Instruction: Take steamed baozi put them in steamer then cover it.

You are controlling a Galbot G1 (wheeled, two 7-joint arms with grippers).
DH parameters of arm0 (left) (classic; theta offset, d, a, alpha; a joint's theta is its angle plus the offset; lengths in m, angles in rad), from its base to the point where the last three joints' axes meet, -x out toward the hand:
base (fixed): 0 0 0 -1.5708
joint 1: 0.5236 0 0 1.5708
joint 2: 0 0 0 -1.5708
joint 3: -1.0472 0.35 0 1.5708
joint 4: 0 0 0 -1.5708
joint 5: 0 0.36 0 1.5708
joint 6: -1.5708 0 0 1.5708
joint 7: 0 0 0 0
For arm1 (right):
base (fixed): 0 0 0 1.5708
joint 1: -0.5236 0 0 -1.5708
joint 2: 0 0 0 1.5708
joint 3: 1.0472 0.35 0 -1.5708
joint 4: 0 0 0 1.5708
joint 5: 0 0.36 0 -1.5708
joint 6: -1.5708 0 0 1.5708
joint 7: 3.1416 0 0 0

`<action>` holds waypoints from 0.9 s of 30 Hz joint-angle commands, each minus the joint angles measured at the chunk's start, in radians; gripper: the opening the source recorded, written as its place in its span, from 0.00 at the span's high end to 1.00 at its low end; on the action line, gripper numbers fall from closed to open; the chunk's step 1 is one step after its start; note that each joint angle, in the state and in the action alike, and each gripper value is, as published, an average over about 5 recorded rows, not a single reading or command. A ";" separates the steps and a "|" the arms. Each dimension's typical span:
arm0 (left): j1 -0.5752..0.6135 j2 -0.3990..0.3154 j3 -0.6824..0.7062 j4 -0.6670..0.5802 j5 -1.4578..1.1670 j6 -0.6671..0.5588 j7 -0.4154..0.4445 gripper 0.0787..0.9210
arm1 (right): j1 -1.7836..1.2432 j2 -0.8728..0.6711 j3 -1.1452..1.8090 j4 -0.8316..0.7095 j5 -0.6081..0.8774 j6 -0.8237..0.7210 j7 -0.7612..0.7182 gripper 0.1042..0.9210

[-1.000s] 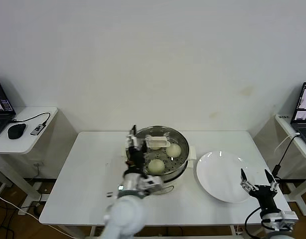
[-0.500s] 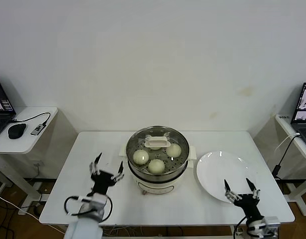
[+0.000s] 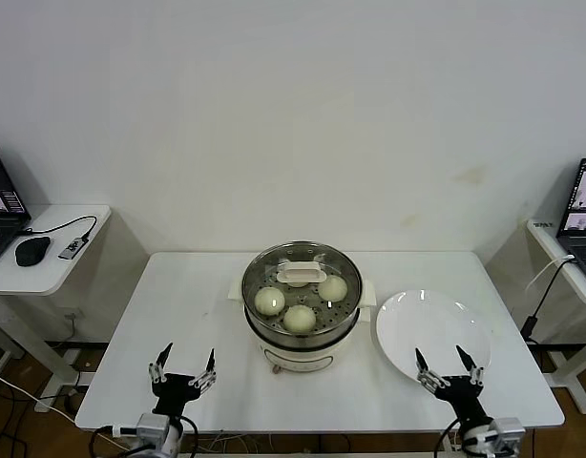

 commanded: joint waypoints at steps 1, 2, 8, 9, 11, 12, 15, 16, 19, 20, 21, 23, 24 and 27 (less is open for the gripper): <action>0.065 -0.003 -0.037 -0.012 -0.034 -0.010 -0.019 0.12 | 0.001 -0.001 -0.011 0.022 0.012 -0.072 0.015 0.12; 0.067 -0.002 -0.037 -0.015 -0.034 -0.006 -0.017 0.12 | 0.001 -0.003 -0.012 0.019 0.009 -0.073 0.018 0.12; 0.077 -0.001 -0.041 -0.024 -0.036 0.000 -0.012 0.12 | 0.006 -0.013 -0.007 0.004 0.003 -0.066 0.023 0.12; 0.077 0.000 -0.041 -0.025 -0.037 0.000 -0.012 0.12 | 0.007 -0.013 -0.005 0.003 0.002 -0.066 0.023 0.12; 0.075 -0.001 -0.042 -0.026 -0.038 -0.001 -0.011 0.12 | 0.008 -0.012 -0.004 0.000 0.000 -0.063 0.023 0.12; 0.074 -0.001 -0.042 -0.026 -0.039 -0.001 -0.010 0.12 | 0.009 -0.012 -0.005 -0.002 -0.001 -0.059 0.024 0.12; 0.069 -0.003 -0.046 -0.022 -0.040 -0.003 -0.010 0.12 | 0.012 -0.009 -0.002 -0.011 -0.015 -0.034 0.023 0.12; 0.068 -0.003 -0.048 -0.021 -0.040 -0.003 -0.009 0.12 | 0.015 -0.008 0.001 -0.015 -0.024 -0.023 0.021 0.12; 0.067 -0.002 -0.053 -0.020 -0.040 -0.005 -0.006 0.12 | 0.026 -0.007 0.013 -0.021 -0.042 -0.007 0.020 0.12; 0.067 -0.002 -0.055 -0.021 -0.041 -0.005 -0.004 0.12 | 0.029 -0.007 0.015 -0.021 -0.040 -0.010 0.023 0.12; 0.066 -0.002 -0.057 -0.021 -0.041 -0.005 -0.003 0.12 | 0.033 -0.008 0.017 -0.021 -0.038 -0.013 0.025 0.12; 0.067 -0.002 -0.058 -0.021 -0.040 -0.005 -0.001 0.12 | 0.039 -0.006 0.020 -0.021 -0.038 -0.018 0.028 0.12; 0.067 -0.002 -0.058 -0.021 -0.040 -0.005 0.000 0.12 | 0.042 -0.005 0.021 -0.022 -0.040 -0.019 0.028 0.12; 0.067 -0.003 -0.055 -0.019 -0.037 -0.004 0.001 0.12 | 0.048 0.001 0.024 -0.026 -0.045 -0.019 0.030 0.12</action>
